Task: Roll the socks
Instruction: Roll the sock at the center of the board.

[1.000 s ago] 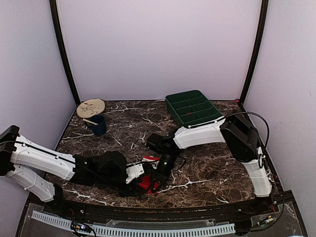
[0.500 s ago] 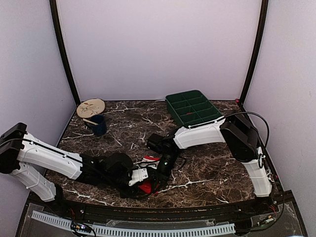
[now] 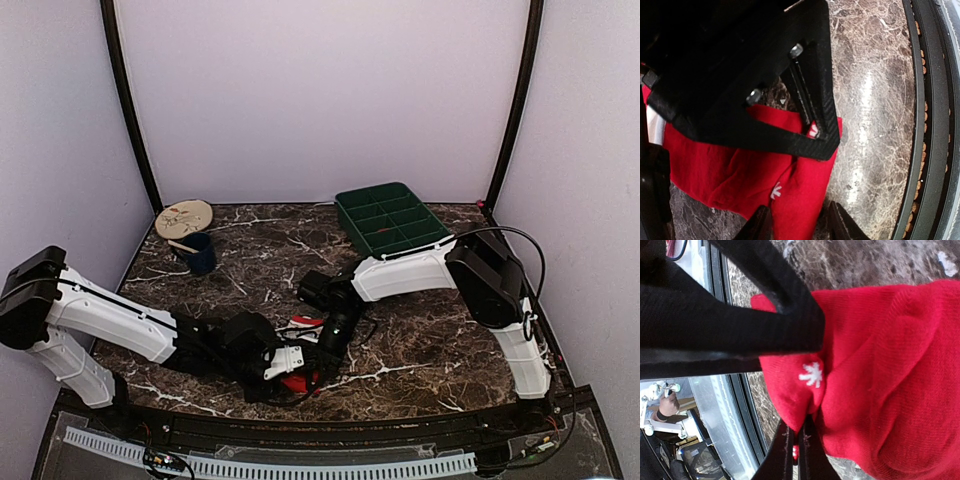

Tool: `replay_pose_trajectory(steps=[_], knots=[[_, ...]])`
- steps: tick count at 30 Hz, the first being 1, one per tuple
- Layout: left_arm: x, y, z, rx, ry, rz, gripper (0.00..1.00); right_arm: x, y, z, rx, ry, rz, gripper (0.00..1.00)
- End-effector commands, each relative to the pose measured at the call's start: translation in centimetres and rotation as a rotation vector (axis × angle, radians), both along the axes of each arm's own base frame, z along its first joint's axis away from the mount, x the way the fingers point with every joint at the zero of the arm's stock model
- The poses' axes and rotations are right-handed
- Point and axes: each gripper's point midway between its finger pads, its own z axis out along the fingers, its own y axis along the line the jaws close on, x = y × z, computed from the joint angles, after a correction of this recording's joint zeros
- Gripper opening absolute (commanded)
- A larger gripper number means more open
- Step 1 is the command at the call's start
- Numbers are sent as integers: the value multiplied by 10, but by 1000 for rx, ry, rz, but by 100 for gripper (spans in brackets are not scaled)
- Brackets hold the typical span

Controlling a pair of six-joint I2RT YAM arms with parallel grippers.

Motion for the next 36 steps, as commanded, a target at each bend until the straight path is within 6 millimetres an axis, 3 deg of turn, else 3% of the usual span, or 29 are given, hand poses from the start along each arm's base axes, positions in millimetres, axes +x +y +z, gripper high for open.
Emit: replay_pose_trajectory(steps=[1,8,21,25,36], knots=[[2,-5,3,13,-24,-23,41,-3,-14,-14,-63,14,2,0],[-1,-7,-3,30,0,-47,33,-3,-13,-13,-59,13,2,0],[-6,-11,-9,61,40,-71,8,1,-17,-10,-57,6,-11,0],[-8,-11,-10,70,56,-78,2,3,-19,-10,-58,8,-24,8],[-11,-13,-12,89,136,-77,0,11,-17,5,4,2,-87,18]])
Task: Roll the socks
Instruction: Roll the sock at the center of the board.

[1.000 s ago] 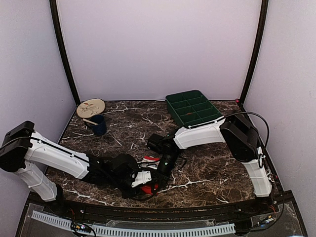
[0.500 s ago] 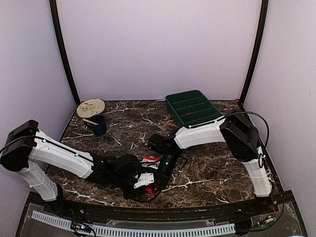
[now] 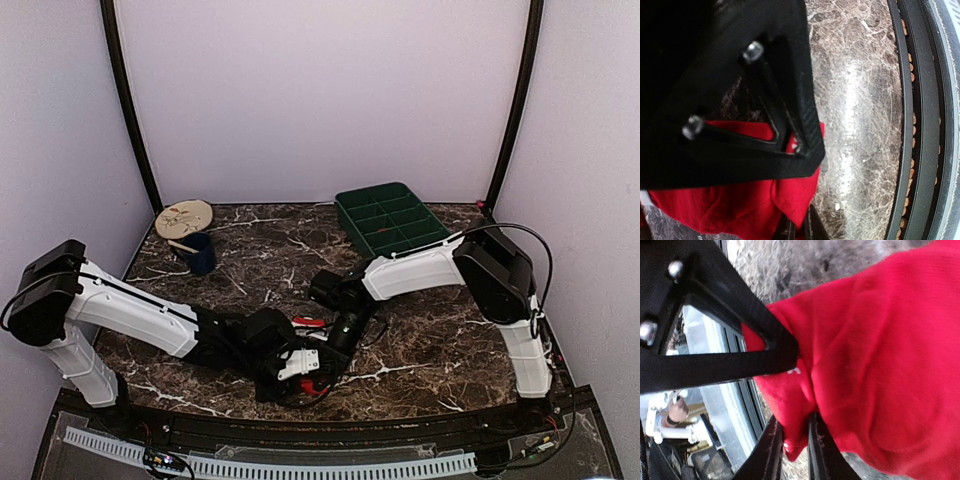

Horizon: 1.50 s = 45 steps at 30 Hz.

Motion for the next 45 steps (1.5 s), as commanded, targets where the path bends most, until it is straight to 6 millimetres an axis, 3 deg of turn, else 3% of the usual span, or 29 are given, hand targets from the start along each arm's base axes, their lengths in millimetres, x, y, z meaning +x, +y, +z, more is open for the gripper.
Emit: replay_pose_trajectory(steps=[1,15,27,33,41,45], knots=[[-5,9,-6,49,71,5,0,9,-2,5,16,-44,-38,18],[1,10,0,28,213,33,0,15,-3,30,105,-61,-129,20],[5,8,11,9,416,24,0,47,-13,43,140,-230,-292,21],[-3,6,14,28,627,15,0,60,-32,37,96,-347,-375,21],[-8,4,17,11,785,25,0,76,-58,53,109,-572,-472,21],[-5,4,18,-1,832,42,0,71,-66,62,129,-679,-475,21]])
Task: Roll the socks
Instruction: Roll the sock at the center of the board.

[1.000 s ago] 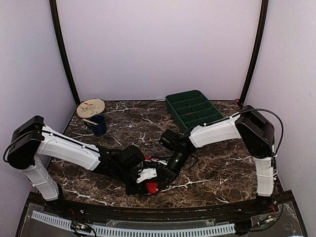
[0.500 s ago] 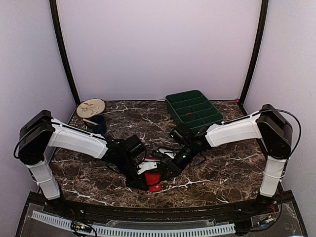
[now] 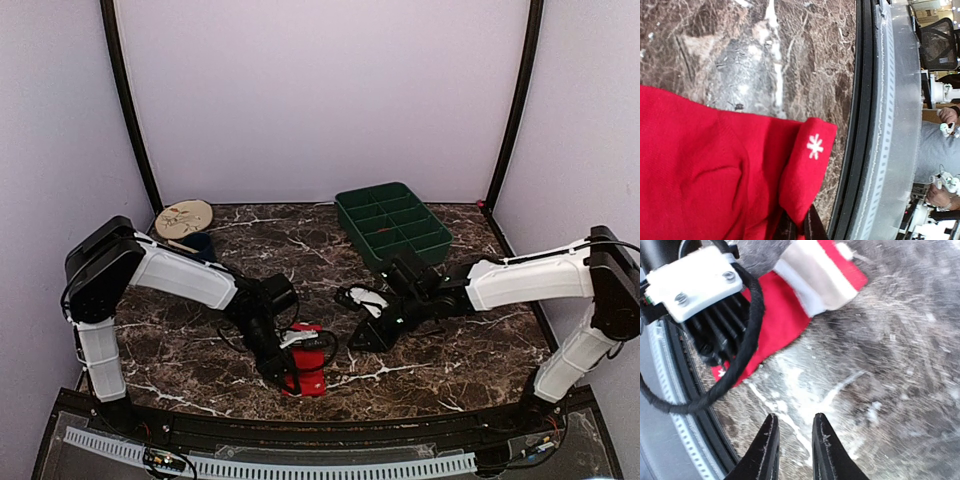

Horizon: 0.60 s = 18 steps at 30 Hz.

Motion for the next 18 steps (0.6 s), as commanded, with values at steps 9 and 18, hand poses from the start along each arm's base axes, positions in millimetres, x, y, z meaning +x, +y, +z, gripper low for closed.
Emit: replay_pose_trajectory(steps=[9,18], knots=[[-1,-3,11,-33,194,31,0,-32,14,8,-55,-338,117,23],[-5,1,7,-25,245,47,0,-57,40,-1,-97,-404,259,28]])
